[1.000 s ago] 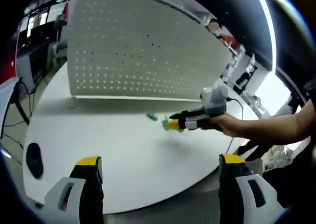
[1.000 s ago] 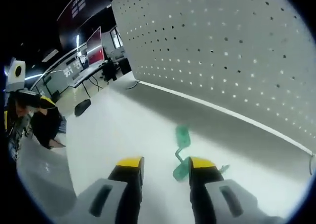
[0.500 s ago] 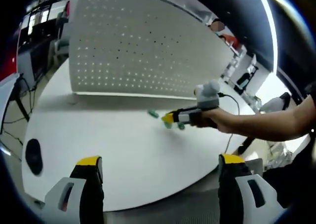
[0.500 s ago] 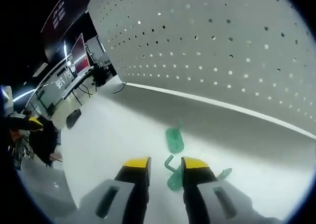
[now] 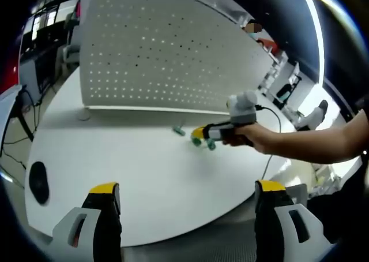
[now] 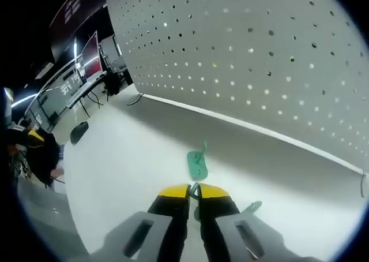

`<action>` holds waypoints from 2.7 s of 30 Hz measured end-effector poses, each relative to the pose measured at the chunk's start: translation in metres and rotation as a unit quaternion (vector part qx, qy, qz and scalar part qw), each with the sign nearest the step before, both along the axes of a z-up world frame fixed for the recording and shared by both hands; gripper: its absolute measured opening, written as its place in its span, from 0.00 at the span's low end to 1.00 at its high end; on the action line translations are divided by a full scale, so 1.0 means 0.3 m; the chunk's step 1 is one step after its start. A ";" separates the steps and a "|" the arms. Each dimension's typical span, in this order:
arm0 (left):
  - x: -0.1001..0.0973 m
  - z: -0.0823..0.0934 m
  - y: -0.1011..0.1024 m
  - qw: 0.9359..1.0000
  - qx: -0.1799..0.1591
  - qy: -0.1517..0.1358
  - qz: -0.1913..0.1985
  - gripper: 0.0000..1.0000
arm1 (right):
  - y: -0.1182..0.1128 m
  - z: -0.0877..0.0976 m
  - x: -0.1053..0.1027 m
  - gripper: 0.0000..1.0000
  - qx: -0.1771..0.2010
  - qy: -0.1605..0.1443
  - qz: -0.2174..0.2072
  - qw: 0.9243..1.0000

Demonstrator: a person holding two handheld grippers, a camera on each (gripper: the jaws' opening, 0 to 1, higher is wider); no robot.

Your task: Insert the hook assembly into the mounting plate slot until the hook locks in place.

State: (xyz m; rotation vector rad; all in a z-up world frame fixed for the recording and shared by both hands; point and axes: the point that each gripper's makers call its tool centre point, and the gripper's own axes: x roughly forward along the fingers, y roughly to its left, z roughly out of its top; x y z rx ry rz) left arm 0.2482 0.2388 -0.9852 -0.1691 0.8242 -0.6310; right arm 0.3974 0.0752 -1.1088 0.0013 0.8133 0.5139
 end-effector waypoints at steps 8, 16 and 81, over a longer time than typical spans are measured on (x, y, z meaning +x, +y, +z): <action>-0.002 -0.003 0.004 1.000 0.003 0.001 0.000 0.98 | -0.021 0.018 -0.003 0.00 -0.008 -0.008 -0.005 1.000; 0.013 0.022 0.014 1.000 0.006 -0.009 0.002 0.98 | -0.048 0.100 -0.005 0.00 0.000 -0.039 -0.015 0.999; 0.135 0.269 -0.226 0.975 -0.217 -0.031 0.025 0.33 | 0.250 0.844 -0.387 0.00 0.277 -0.213 -0.020 0.937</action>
